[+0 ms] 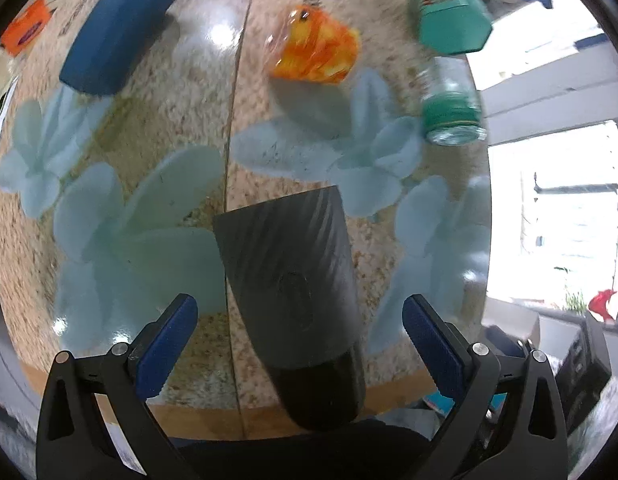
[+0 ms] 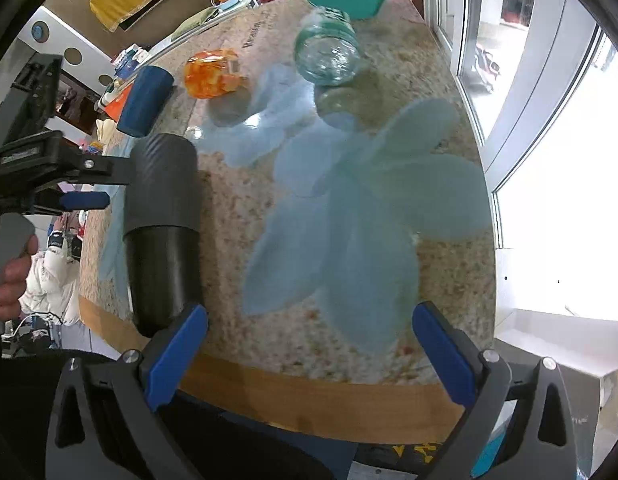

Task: Flip cup upright
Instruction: 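Close the left tool on the tumbler's base while the right tool releases it, then rotate the left tool to turn the tumbler opening upward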

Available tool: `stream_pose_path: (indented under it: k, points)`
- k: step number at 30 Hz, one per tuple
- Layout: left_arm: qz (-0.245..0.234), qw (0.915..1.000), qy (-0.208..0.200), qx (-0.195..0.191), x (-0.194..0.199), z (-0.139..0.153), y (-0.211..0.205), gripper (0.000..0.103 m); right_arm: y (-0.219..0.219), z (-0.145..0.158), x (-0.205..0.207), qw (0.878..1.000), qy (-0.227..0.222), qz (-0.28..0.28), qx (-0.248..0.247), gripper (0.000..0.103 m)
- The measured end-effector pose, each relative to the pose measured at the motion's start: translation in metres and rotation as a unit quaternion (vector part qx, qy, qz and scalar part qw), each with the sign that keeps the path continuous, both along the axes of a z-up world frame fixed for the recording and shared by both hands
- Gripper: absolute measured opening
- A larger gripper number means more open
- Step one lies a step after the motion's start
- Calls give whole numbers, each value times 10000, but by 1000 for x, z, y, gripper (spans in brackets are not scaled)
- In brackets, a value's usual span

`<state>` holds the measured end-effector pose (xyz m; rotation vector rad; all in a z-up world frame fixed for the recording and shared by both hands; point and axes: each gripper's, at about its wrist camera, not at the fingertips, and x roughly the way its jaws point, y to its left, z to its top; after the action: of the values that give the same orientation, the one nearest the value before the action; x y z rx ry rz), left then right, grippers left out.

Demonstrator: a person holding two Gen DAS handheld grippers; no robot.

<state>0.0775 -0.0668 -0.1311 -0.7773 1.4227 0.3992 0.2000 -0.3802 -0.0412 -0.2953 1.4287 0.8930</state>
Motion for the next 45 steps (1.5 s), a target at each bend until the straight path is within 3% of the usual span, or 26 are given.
stream_pose_path:
  k: [15,22,24,27,32,40,45]
  points:
    - [529,9961,705,61,31,-64,10,103,-22,-24,34,9991,388,159,-69,103]
    - [730,9933,899,31,24,-81,11,102,-22,-29,43,9986,503,81,-110,103]
    - [785,9925,934,-21,22,-88,10,98,-22,-30,44,9986,517,86,-103,103]
    - [739,9932,900,83,21,-86,9,98,-20,-33,45,9983,559,83,-101,103]
    - [638,9938,875,249,27,-77,10,83,-18,-34,44,9983,568,73,-101,103]
    - [704,9945,776,89,26,-74,11,82,-18,-33,42,9983,576,-33,-91,103]
    - [643,9963,562,36,17,-57,10,82,-19,-34,41,9981,596,-124,-72,103]
